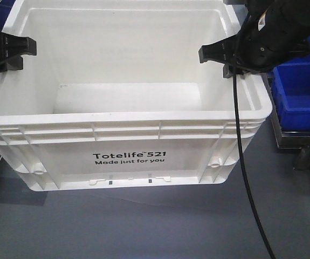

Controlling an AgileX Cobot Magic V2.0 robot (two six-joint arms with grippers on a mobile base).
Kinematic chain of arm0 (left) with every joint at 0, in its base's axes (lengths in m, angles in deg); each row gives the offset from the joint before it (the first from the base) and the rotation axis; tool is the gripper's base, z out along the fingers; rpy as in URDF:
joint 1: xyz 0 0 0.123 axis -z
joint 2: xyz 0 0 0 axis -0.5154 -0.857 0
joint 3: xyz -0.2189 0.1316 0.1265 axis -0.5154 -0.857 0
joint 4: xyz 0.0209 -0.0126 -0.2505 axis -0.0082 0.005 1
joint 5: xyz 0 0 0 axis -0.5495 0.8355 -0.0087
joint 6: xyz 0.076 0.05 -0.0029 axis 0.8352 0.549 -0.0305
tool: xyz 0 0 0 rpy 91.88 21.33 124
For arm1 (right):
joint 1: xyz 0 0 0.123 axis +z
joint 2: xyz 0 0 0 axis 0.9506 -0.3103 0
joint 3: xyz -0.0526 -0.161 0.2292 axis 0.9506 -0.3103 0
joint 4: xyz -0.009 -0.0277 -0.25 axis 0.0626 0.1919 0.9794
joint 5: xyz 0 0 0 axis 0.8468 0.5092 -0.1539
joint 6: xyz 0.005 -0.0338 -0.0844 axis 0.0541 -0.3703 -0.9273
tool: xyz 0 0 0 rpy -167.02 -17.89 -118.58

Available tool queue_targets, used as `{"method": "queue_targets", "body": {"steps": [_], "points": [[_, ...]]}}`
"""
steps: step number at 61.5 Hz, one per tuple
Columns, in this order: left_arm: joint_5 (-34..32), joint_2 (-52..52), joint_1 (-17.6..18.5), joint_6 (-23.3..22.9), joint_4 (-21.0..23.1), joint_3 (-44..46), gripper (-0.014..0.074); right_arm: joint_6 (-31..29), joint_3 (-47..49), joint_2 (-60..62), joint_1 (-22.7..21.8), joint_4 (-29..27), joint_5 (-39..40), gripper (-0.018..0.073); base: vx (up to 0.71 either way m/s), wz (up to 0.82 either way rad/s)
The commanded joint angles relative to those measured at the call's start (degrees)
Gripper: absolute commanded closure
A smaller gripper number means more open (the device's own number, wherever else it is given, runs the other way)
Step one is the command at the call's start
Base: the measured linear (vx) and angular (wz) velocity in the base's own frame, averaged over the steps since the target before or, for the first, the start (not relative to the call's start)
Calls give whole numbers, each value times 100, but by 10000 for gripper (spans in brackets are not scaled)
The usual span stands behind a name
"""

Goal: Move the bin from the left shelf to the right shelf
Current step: 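Hold the crate with both grippers while the base turns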

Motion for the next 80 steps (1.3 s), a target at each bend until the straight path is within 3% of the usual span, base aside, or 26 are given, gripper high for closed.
{"method": "queue_targets", "body": {"steps": [1,80], "points": [[-583,272,-2,80,-99,227,449,-46,206,315,-40,422,457,477,10,-13],[-583,272,-2,80,-99,227,449,-46,206,309,-34,409,458,477,27,-6]]}}
